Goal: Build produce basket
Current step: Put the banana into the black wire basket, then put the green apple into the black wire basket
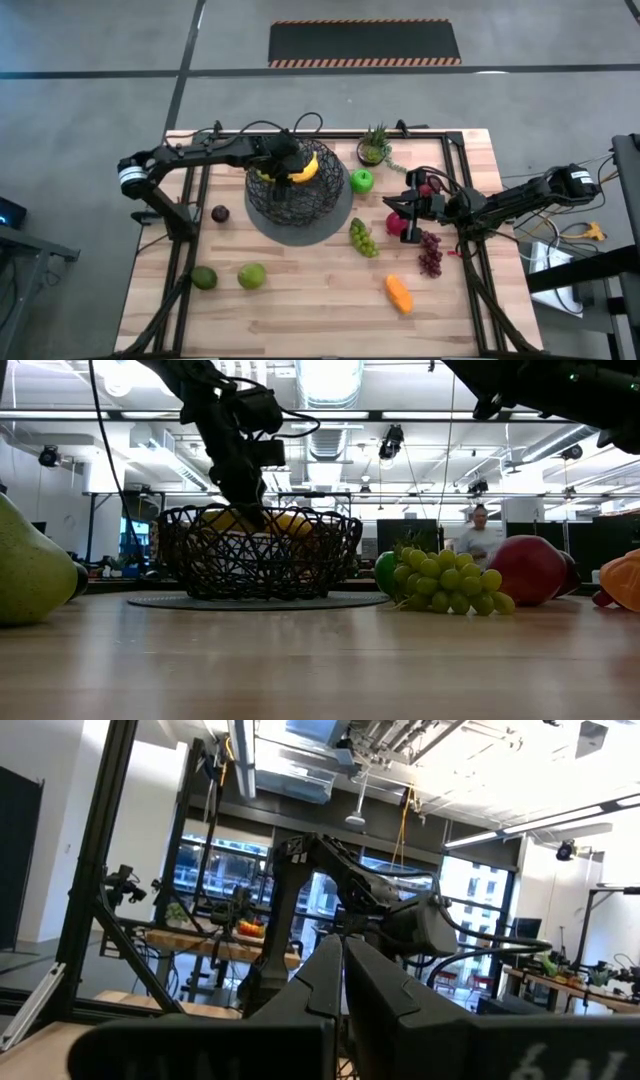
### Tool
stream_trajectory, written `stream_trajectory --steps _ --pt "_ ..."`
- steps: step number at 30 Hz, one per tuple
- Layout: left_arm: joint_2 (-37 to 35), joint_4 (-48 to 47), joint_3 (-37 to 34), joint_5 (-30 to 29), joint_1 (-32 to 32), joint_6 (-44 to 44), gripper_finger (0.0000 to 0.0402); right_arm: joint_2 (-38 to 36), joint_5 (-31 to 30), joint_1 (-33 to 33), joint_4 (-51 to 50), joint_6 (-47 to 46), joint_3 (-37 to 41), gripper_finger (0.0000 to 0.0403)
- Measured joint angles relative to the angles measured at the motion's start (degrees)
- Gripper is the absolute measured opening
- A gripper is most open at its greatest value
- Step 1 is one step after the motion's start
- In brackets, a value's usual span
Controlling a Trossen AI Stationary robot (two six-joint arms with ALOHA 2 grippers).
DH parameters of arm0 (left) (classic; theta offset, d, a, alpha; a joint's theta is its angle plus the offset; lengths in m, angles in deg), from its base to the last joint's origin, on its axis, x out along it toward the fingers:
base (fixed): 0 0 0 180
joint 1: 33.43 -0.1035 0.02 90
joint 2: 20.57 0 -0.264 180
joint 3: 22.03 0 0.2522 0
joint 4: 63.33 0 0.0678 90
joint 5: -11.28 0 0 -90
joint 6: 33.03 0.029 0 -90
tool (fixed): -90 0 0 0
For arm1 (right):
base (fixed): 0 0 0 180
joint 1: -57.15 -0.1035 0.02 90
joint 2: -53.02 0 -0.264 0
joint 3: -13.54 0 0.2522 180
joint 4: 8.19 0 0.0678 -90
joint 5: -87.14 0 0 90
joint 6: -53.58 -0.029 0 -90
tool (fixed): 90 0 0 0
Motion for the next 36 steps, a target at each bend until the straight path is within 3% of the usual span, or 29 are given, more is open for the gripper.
stream_trajectory --steps 18,29,36 --pt "0.0 -0.5 0.0 0.4 0.1 0.0 0.0151 0.0 0.0 0.0 0.0 0.0 0.0 0.0009" --pt "0.0 -0.5 0.0 0.3 0.4 0.1 0.0246 0.0 0.0 0.0 -0.1 0.0 0.0 0.0009" --pt "-3.2 -1.8 0.0 0.3 0.9 0.1 0.0254 0.0 -0.4 0.0 -0.7 0.0 0.0 0.0009"
